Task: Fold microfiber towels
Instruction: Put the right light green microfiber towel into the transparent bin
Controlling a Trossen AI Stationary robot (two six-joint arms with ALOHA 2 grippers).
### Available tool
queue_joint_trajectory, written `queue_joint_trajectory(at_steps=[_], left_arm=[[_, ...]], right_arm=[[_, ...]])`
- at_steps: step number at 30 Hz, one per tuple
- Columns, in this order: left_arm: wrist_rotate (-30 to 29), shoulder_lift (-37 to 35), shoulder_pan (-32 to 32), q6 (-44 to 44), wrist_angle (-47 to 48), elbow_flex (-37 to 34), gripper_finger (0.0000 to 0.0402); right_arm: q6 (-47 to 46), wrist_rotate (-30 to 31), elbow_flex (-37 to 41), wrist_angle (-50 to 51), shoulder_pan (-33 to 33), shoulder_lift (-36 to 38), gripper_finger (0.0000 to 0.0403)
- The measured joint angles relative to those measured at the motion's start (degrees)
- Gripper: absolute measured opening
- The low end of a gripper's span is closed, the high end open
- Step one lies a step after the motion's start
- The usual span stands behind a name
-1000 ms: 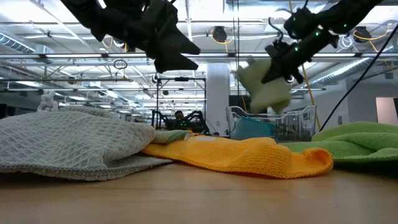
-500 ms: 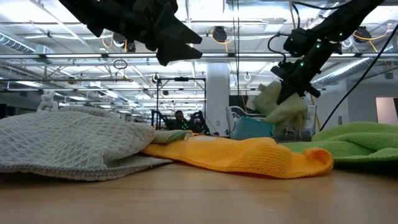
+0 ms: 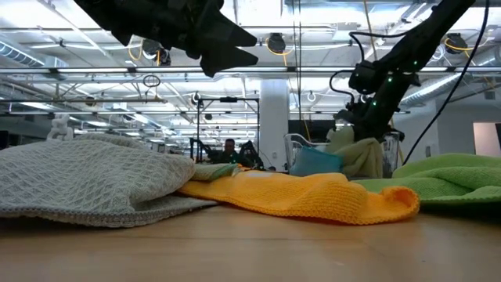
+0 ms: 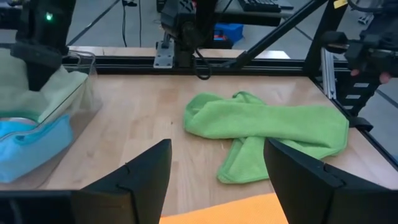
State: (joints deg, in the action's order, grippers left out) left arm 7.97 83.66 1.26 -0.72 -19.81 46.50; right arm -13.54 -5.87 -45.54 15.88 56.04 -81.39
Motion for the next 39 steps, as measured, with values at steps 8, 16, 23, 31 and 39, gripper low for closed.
queue_joint_trajectory(at_steps=[8, 16, 23, 31, 39], left_arm=[[0.0, 0.0, 0.0, 0.5, -0.1, 0.0, 0.0257], [0.0, 0.0, 0.0, 0.0, 0.1, 0.0, 0.0257], [0.1, 0.0, 0.0, -0.4, 0.4, 0.0, 0.0257], [0.1, 0.0, -0.4, -1.1, 1.8, 0.0, 0.0257], [0.1, 0.0, -0.7, -0.7, 1.7, 0.0, 0.0257]], right_arm=[[2.8, 0.2, 0.0, 0.1, 0.4, -1.2, 0.0025], [3.3, 6.1, 0.0, 1.5, -1.2, 0.0, 0.01], [3.3, 8.9, 0.0, 1.9, -2.6, 3.9, 0.0186], [2.5, 11.9, 0.0, 4.4, -4.3, 11.8, 0.0204], [-0.7, 13.6, -0.1, 2.4, -15.4, 12.4, 0.0119]])
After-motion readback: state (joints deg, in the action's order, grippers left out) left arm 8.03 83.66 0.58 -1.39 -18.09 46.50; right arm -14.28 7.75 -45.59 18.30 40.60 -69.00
